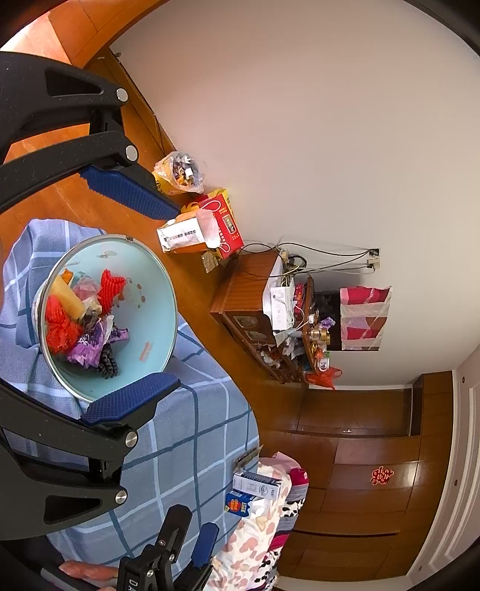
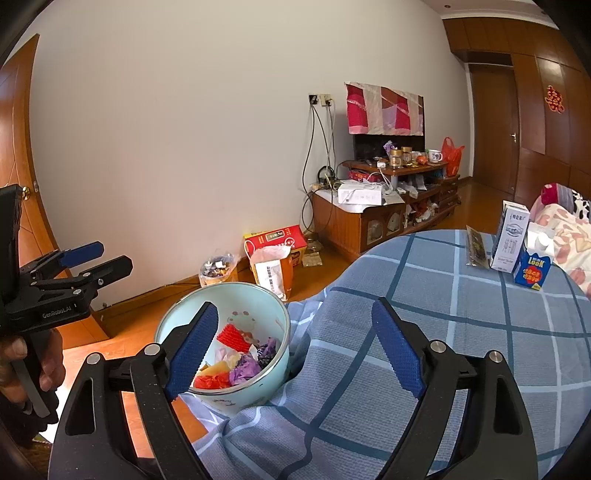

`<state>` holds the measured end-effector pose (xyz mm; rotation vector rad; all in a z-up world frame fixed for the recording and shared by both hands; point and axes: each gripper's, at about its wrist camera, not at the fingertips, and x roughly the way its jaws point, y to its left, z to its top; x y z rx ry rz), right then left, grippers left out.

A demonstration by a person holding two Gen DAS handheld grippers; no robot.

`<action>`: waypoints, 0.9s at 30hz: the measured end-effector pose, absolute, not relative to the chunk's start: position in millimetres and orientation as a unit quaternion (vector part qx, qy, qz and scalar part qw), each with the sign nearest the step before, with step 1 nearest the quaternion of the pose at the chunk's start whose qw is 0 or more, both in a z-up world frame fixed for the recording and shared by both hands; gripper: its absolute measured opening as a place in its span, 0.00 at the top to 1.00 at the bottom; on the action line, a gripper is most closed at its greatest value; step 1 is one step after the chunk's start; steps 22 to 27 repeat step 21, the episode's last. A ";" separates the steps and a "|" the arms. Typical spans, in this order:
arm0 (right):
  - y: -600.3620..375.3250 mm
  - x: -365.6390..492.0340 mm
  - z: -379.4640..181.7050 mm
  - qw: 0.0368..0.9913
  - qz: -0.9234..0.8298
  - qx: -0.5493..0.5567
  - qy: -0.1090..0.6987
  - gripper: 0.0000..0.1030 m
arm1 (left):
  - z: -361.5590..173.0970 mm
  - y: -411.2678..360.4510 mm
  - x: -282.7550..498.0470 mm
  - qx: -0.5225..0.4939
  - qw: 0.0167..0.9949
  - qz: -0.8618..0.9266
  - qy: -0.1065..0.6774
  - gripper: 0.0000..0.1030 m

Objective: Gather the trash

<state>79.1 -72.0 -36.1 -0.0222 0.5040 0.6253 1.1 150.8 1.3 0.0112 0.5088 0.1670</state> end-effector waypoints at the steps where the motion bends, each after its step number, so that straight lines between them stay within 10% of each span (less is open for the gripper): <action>1: -72.1 79.1 -36.1 0.920 0.304 -0.011 0.245 0.18 | 1.1 151.0 1.6 0.006 0.964 0.085 0.252 0.19; 27: -71.4 83.3 -40.8 0.919 0.303 -0.012 0.254 0.16 | -4.4 150.5 4.7 -0.001 0.963 0.083 0.257 0.15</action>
